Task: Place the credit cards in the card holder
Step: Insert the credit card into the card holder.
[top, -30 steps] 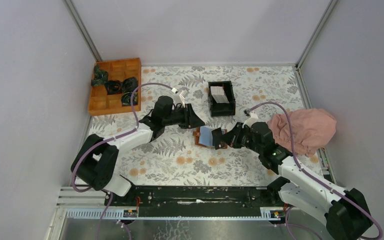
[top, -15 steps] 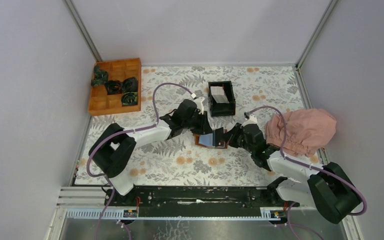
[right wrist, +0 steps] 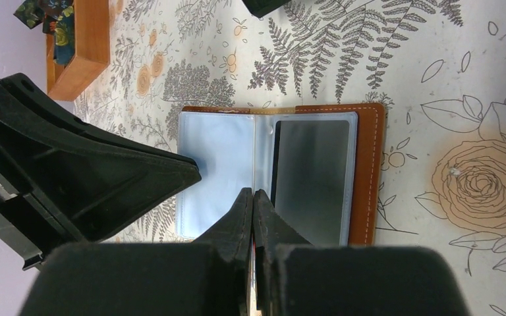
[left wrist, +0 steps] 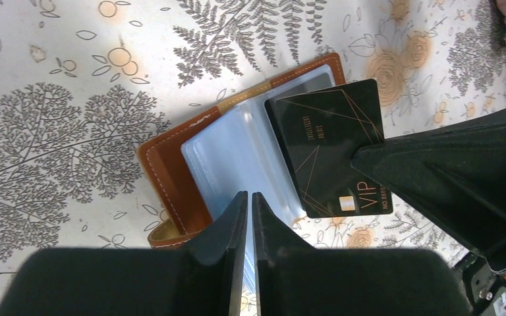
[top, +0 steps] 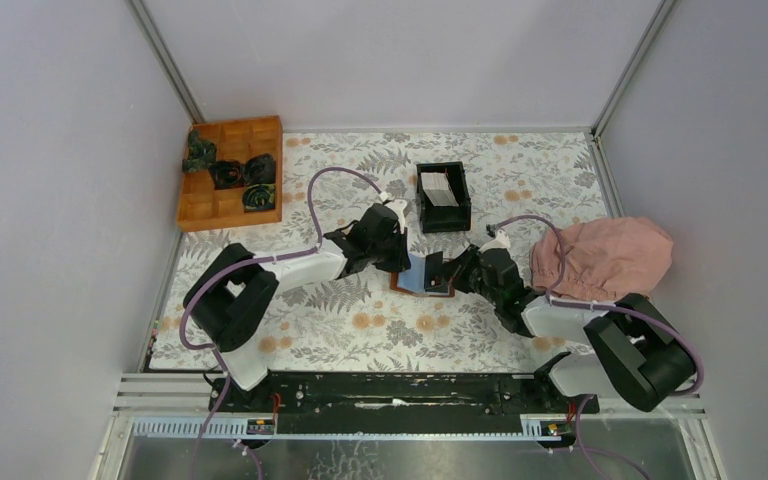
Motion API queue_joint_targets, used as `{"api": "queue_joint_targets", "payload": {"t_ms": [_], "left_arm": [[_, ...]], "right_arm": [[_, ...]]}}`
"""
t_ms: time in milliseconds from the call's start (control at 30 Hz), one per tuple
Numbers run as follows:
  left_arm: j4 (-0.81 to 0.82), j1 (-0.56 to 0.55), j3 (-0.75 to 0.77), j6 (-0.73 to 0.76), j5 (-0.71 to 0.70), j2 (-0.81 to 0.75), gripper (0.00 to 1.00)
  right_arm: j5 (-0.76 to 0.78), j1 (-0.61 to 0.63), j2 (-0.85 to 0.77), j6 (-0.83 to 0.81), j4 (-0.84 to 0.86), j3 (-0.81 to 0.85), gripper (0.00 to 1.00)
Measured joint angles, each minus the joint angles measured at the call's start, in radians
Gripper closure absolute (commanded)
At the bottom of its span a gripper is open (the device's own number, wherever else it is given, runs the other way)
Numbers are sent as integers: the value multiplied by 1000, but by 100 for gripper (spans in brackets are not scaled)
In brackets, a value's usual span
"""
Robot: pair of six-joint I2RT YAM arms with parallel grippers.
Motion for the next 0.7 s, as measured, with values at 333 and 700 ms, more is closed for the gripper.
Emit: {"api": "queue_joint_targets", "payload": {"t_ms": [333, 700], "left_arm": [[-20, -1, -6, 9, -43, 0, 90], [-26, -2, -54, 8, -68, 0, 90]], "right_arm": [[-1, 0, 88, 32, 101, 0, 100], [-10, 0, 159, 50, 172, -4, 100]]}}
